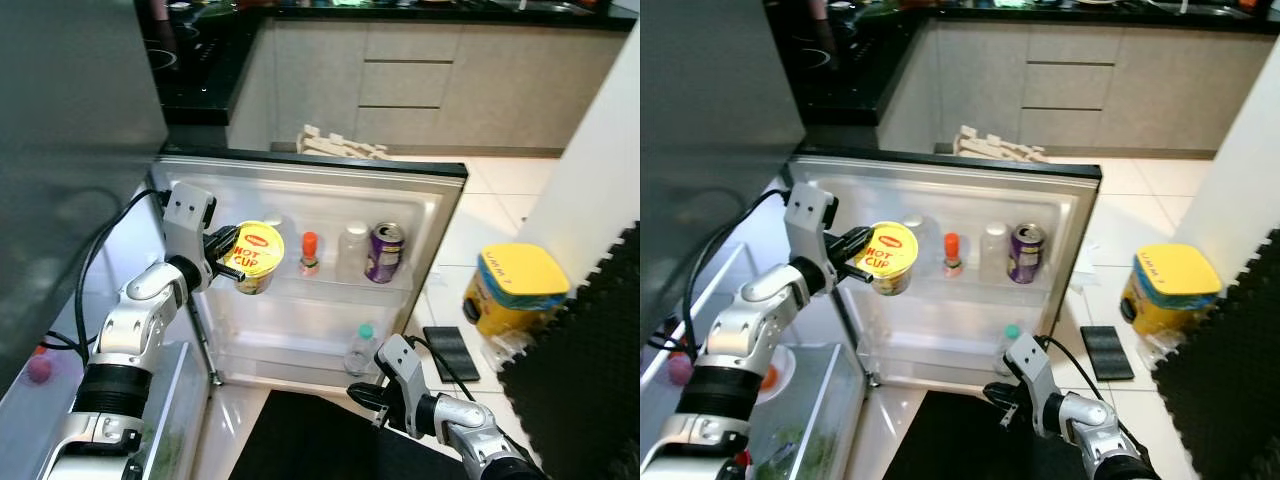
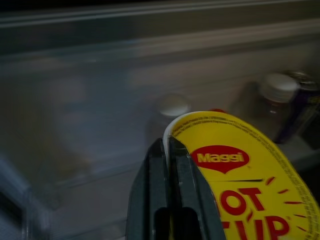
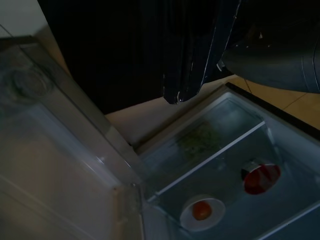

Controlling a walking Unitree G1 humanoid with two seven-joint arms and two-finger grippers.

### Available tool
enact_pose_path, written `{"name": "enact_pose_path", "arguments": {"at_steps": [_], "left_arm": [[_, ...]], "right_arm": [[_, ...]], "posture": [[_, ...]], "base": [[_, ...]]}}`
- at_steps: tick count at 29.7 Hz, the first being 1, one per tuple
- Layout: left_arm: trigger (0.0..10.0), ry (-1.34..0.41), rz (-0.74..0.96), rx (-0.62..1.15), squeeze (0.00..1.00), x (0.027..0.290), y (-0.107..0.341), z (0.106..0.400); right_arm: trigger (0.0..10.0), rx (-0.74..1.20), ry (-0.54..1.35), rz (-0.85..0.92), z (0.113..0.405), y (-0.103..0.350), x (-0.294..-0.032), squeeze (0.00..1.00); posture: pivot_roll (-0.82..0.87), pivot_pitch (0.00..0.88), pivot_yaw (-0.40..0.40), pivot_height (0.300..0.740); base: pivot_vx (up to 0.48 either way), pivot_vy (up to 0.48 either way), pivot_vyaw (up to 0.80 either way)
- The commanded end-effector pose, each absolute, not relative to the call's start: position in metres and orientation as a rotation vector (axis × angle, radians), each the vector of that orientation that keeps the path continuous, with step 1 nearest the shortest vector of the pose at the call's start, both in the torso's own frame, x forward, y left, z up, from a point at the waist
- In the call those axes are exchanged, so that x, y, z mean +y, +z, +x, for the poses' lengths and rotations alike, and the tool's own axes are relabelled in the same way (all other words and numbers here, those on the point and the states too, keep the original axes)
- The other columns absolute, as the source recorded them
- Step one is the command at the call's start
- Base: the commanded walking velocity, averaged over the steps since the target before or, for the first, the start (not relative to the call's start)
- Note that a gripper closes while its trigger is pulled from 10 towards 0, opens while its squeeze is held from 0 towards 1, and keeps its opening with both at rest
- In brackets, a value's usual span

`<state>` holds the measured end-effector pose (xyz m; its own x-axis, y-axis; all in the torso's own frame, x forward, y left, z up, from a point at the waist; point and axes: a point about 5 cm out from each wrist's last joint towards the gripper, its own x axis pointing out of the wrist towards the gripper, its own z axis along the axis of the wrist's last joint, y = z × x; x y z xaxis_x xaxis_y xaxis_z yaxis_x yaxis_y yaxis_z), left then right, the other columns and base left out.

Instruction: Restocking fridge

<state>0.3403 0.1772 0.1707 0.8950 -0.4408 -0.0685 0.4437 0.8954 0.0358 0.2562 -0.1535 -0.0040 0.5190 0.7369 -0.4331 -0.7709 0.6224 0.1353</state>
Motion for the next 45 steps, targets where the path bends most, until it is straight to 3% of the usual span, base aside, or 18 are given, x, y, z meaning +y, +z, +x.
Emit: {"name": "enact_pose_path", "arguments": {"at_steps": [1,24,45], "left_arm": [[10.0,-0.412,0.050,0.078,0.00,0.189,0.166,0.339],[10.0,-0.491,-0.049,-0.071,0.00,0.172,0.193,0.355],[10.0,-0.531,-0.054,-0.089,0.00,0.149,0.203,0.382]], "right_arm": [[10.0,0.485,0.901,-0.059,0.254,-0.005,-0.155,0.00],[10.0,0.372,0.922,-0.034,0.271,0.020,-0.153,0.00],[10.0,0.241,0.949,-0.033,0.278,0.051,-0.150,0.00]], "posture": [[0.06,0.014,0.011,0.740],[0.05,0.018,0.002,0.740],[0.02,0.097,0.008,0.740]], "base": [[0.000,0.000,0.74],[0.000,0.000,0.06],[0.000,0.000,0.00]]}}
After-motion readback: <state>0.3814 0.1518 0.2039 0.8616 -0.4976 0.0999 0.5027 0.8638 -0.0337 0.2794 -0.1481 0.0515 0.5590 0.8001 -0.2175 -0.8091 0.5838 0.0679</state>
